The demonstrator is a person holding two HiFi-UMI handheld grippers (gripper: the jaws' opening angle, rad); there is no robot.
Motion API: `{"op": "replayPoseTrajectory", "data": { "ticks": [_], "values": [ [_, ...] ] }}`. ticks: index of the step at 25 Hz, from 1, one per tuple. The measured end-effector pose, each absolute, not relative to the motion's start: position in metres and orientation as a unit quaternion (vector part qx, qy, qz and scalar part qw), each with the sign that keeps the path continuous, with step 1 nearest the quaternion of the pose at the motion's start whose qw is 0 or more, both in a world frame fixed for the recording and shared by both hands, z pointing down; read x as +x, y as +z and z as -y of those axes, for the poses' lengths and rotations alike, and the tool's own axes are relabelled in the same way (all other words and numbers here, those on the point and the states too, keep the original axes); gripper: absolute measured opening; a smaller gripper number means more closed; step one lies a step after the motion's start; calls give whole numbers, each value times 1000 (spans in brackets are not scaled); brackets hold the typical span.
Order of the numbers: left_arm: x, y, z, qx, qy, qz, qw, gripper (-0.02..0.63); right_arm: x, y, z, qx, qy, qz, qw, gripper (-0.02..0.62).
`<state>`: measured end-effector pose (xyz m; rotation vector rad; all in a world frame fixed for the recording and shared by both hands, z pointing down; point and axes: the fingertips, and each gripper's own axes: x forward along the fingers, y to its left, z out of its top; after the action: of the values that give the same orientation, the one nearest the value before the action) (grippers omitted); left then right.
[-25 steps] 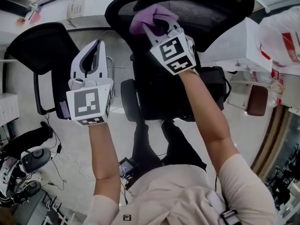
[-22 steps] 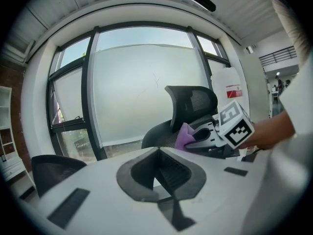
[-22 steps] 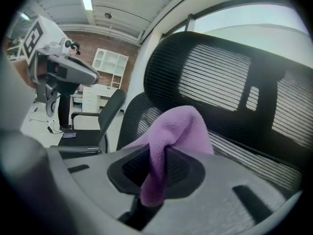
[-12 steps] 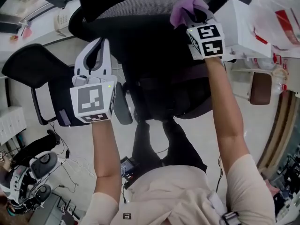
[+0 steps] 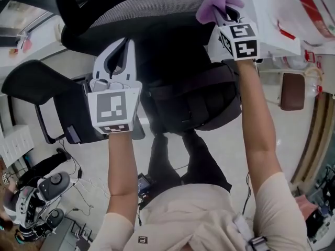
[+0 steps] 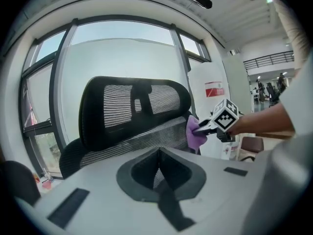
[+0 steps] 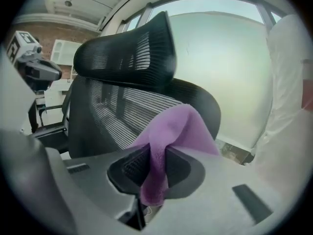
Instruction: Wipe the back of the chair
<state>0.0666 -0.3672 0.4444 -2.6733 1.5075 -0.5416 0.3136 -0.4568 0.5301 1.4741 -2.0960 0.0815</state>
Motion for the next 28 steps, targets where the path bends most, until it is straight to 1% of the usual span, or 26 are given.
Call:
{"op": "replayPoseTrajectory", "data": {
  "ticks": [3, 5, 8, 13, 16, 18, 22, 25, 28],
  "values": [
    [39, 443, 367, -851, -170, -497, 11, 9, 277, 530, 458, 529, 20, 798, 287, 51],
    [15, 444, 367, -844, -167, -510, 7, 9, 238, 531, 458, 506, 13, 814, 286, 51],
    [-22, 448, 362, -832, -165, -529, 0, 9, 158, 535, 452, 457, 2, 844, 279, 51],
    [-90, 453, 350, -809, -165, -563, -11, 9, -3, 548, 422, 343, -27, 897, 276, 51],
    [-120, 455, 343, -799, -166, -578, -25, 9, -59, 553, 411, 315, -35, 907, 278, 51],
    [-133, 457, 339, -795, -165, -583, -31, 9, -68, 555, 411, 317, -32, 907, 274, 51],
    [-138, 461, 340, -794, -164, -584, -34, 9, -63, 554, 411, 322, -32, 907, 270, 51],
    [-119, 462, 347, -802, -165, -573, -33, 9, -47, 553, 415, 332, -31, 903, 270, 51],
    [-83, 461, 355, -814, -168, -555, -27, 9, -3, 552, 424, 359, -23, 894, 268, 51]
  ]
}}
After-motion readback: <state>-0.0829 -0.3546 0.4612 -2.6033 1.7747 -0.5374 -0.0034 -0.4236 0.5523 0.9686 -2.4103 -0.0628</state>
